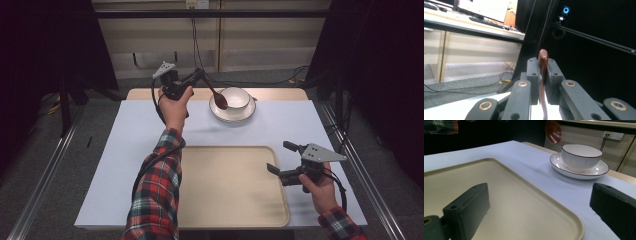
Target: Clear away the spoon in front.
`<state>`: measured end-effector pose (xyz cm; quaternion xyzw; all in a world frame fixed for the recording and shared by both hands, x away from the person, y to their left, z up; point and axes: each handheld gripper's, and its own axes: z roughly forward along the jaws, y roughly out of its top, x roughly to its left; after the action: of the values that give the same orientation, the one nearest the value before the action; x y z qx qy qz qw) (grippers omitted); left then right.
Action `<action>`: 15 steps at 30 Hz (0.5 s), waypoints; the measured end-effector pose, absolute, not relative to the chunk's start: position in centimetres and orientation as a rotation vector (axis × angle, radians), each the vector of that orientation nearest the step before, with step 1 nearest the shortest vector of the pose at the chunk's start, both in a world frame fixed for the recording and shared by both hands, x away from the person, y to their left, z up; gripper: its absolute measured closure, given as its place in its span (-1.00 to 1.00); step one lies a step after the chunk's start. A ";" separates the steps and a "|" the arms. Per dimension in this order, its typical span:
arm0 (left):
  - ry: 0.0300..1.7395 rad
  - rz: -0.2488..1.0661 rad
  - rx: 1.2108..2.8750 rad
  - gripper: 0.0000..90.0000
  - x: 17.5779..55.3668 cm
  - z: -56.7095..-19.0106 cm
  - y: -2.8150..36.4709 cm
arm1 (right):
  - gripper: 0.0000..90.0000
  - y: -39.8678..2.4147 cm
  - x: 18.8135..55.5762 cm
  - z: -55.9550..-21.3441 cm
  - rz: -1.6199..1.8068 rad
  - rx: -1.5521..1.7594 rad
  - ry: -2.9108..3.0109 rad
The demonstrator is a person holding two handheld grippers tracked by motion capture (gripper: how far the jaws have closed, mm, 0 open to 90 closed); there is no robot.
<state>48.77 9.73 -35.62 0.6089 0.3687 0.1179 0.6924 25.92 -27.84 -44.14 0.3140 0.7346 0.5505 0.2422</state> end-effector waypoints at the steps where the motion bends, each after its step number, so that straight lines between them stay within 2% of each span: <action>1: 0.807 0.267 1.390 0.86 48.6 -35.6 10.1 | -0.95 -27.8 25.9 -44.1 1.505 0.859 2.009; 15: 0.745 0.183 1.468 0.86 46.2 -34.4 12.5 | -0.95 -27.4 25.6 -44.2 1.492 0.855 2.024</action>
<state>46.16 12.54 -34.38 0.6529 0.3313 0.0813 0.6763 25.65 -27.43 -44.23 0.3124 0.7397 0.5454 0.2404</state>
